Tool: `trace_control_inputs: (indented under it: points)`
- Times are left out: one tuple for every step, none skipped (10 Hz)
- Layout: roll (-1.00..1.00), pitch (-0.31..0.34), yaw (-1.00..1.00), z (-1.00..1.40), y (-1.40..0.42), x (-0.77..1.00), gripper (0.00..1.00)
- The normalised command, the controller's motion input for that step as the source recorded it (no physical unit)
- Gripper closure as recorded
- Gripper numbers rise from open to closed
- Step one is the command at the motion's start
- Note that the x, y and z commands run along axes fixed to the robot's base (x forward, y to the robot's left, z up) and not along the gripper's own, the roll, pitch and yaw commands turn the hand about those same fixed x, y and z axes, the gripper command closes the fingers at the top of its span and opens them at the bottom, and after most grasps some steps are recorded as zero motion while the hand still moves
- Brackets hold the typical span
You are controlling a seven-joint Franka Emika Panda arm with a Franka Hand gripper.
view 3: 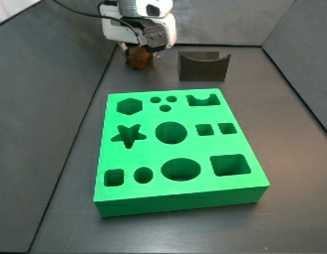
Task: Pick up the star object. Move up. Place the star object on the fixture. Regrasp the star object. Move to above the board. Insert the star object.
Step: Pick up the star object.
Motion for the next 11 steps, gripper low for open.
trace_control_inputs:
  points:
    - [0.00,0.000,0.00,0.00,0.00,0.00,1.00]
    - [0.00,0.000,0.00,0.00,0.00,0.00,1.00]
    - [0.00,0.000,0.00,0.00,0.00,0.00,1.00]
    - [0.00,0.000,0.00,0.00,0.00,0.00,1.00]
    - [0.00,0.000,0.00,0.00,0.00,0.00,1.00]
    - [0.00,0.000,0.00,0.00,0.00,0.00,1.00]
    - [0.00,0.000,0.00,0.00,0.00,0.00,1.00]
    - [0.00,0.000,0.00,0.00,0.00,0.00,1.00]
    - [0.00,0.000,0.00,0.00,0.00,0.00,1.00]
    - [0.00,0.000,0.00,0.00,0.00,0.00,1.00]
    - [0.00,0.000,0.00,0.00,0.00,0.00,1.00]
